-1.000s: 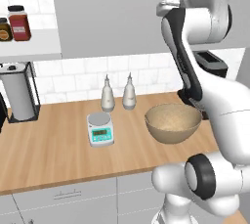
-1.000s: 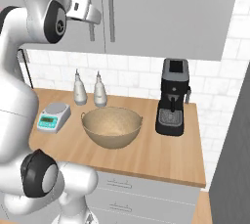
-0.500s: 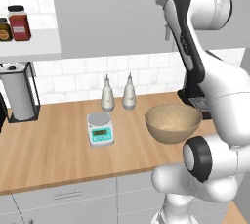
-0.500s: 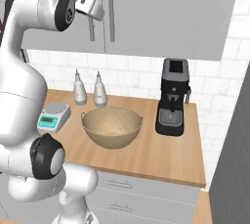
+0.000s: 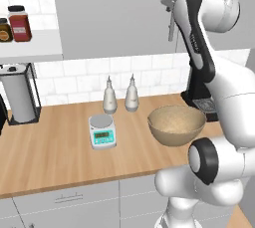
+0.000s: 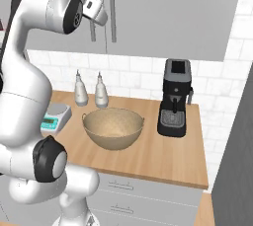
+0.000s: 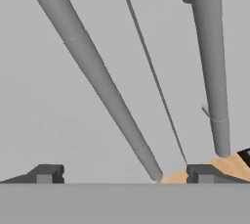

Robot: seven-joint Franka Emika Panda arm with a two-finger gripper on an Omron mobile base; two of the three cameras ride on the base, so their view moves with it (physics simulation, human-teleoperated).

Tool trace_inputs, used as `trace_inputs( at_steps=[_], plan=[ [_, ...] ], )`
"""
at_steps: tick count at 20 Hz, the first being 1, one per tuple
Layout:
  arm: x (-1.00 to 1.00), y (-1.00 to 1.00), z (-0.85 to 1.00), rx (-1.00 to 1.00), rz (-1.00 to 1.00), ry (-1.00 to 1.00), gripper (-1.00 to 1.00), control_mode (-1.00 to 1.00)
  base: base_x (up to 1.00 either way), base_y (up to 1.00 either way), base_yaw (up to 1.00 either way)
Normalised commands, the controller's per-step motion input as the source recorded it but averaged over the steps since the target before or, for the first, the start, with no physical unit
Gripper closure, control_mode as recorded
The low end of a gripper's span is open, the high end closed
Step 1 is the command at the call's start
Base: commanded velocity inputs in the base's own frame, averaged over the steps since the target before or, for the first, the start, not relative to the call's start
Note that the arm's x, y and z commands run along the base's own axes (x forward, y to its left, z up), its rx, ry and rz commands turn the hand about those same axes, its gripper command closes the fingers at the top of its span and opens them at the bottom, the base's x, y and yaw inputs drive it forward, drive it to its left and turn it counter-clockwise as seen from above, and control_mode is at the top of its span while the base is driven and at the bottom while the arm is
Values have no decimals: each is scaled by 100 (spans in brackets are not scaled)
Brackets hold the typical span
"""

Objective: Open the cabinet, pick up the bread from the cabinet and place it in the basket. Then move the basket to the dining counter.

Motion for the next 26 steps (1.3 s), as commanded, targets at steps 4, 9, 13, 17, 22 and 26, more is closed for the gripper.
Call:
trace_inputs(
  at_steps=[4,9,13,17,22,26],
  plan=[
    [15,-1,-23,8,5,-9,-100,-100,0,0,0],
    [25,-1,-24,10,5,-8,-100,-100,0,0,0],
    [49,-7,-8,4,0,-9,-100,-100,0,0,0],
    [46,-14,0,1,0,-4,-100,-100,0,0,0],
    [32,-2,0,1,0,-1,-100,-100,0,0,0],
    [7,10,-1,2,0,-3,100,-100,0,0,0]
  ],
)
